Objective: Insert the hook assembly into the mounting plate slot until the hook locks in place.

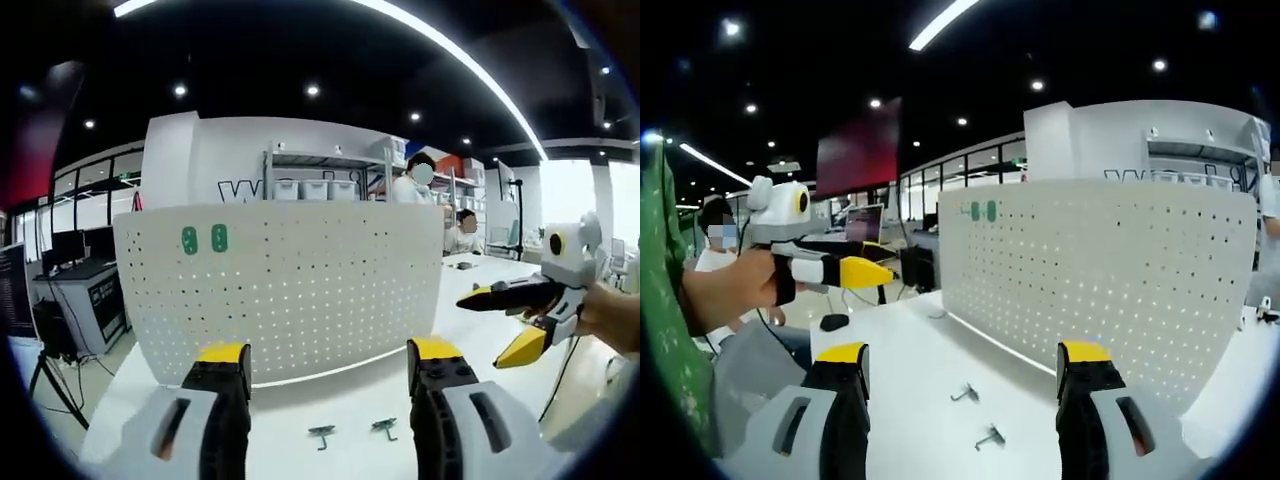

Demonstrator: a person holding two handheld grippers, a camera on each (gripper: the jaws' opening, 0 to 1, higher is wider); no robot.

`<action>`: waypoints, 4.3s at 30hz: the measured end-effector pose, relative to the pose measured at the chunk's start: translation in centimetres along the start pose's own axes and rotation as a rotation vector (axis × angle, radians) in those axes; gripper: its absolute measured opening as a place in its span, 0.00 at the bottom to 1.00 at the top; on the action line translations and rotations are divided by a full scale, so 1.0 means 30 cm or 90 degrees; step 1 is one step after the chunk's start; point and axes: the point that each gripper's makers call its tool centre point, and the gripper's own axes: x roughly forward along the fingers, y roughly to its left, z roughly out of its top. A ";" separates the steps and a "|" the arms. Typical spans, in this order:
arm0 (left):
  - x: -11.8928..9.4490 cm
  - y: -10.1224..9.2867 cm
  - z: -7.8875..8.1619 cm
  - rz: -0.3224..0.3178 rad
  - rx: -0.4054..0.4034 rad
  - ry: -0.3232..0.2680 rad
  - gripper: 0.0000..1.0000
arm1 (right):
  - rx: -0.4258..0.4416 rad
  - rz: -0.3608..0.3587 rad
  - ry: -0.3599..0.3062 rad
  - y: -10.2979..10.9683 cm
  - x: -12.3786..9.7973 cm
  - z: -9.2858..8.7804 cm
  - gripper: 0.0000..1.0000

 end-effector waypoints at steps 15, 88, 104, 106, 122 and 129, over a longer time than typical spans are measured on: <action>-0.058 -0.031 -0.143 0.000 -0.006 0.056 0.64 | 0.012 0.009 0.028 -0.001 0.006 -0.069 0.77; -0.141 -0.072 -0.287 -0.002 -0.028 0.112 0.59 | -0.090 0.135 0.266 -0.024 0.480 -0.453 0.26; -0.135 -0.068 -0.303 -0.005 -0.034 0.121 0.59 | -0.109 0.138 0.310 -0.042 0.553 -0.532 0.17; -0.133 -0.069 -0.304 -0.006 -0.035 0.122 0.59 | -0.114 0.143 0.314 -0.040 0.561 -0.539 0.16; -0.126 -0.060 -0.313 -0.007 -0.039 0.128 0.58 | -0.134 0.151 0.347 -0.048 0.602 -0.600 0.11; -0.124 -0.055 -0.313 -0.009 -0.040 0.130 0.58 | -0.149 0.154 0.355 -0.047 0.616 -0.612 0.09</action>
